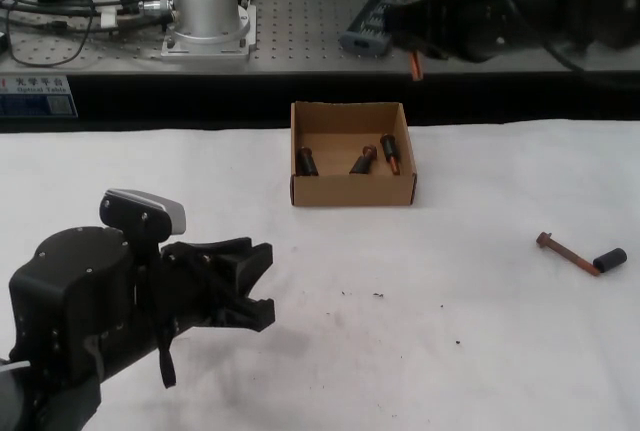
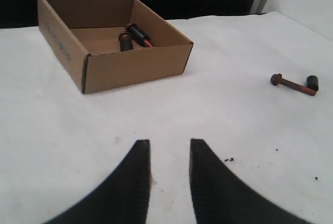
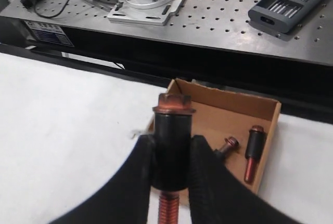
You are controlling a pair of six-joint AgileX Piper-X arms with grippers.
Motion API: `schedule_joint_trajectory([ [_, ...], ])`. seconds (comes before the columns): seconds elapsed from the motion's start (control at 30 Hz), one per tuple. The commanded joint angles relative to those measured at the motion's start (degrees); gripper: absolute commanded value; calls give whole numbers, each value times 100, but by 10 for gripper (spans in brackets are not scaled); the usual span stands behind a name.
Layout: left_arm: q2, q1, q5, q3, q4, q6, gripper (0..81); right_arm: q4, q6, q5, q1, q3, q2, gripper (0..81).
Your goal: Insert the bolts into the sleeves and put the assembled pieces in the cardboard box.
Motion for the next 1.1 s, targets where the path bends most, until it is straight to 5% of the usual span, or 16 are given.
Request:
schedule_joint_trajectory([
  [0.0, -65, 16, 69, -60, -19, -97, 197, 75, -47, -28, -44, -326, 71, 71],
  [0.57, -65, 16, 13, -71, -19, 65, 197, 75, -47, -28, -175, -1960, 2460, 71],
  [1.07, -65, 16, 13, -71, -19, 172, 197, -12, -47, -114, -199, -2031, 2741, 48],
])
